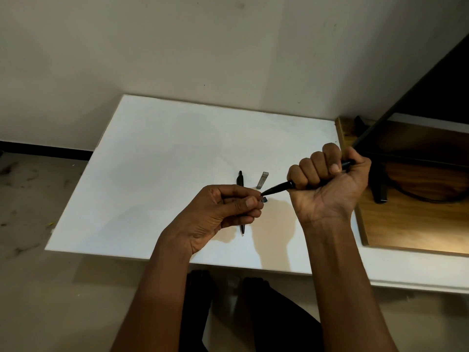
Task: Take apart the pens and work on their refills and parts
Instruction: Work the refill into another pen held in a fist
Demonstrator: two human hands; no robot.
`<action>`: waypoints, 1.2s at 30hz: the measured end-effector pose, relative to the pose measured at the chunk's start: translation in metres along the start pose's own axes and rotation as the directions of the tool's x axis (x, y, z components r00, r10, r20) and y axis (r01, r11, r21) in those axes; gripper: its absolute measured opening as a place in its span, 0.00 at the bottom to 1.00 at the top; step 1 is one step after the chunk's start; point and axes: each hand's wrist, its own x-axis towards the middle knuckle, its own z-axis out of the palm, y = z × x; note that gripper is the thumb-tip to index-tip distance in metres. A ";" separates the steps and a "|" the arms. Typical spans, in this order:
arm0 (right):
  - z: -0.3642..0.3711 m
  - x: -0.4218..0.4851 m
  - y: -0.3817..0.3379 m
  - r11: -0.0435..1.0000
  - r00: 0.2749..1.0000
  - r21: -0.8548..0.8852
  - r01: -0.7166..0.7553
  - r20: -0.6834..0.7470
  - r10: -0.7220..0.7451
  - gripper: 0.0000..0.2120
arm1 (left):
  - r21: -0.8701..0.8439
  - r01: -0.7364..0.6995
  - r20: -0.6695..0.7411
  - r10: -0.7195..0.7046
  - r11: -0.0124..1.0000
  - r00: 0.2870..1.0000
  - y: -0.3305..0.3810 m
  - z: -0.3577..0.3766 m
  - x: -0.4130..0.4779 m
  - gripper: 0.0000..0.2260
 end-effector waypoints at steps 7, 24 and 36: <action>-0.002 0.000 0.002 1.000 1.000 0.020 0.005 0.000 -0.005 0.20 | 0.001 -0.007 0.008 0.007 1.000 1.000 -0.001 -0.001 0.000 0.11; -0.001 0.000 0.003 1.000 1.000 0.015 0.002 -0.025 -0.002 0.22 | 0.002 -0.007 -0.005 0.007 1.000 1.000 0.001 0.000 -0.002 0.10; -0.002 0.001 0.003 1.000 0.999 0.004 0.006 -0.033 -0.005 0.19 | 0.014 -0.002 -0.016 0.002 1.000 1.000 0.002 0.002 -0.001 0.12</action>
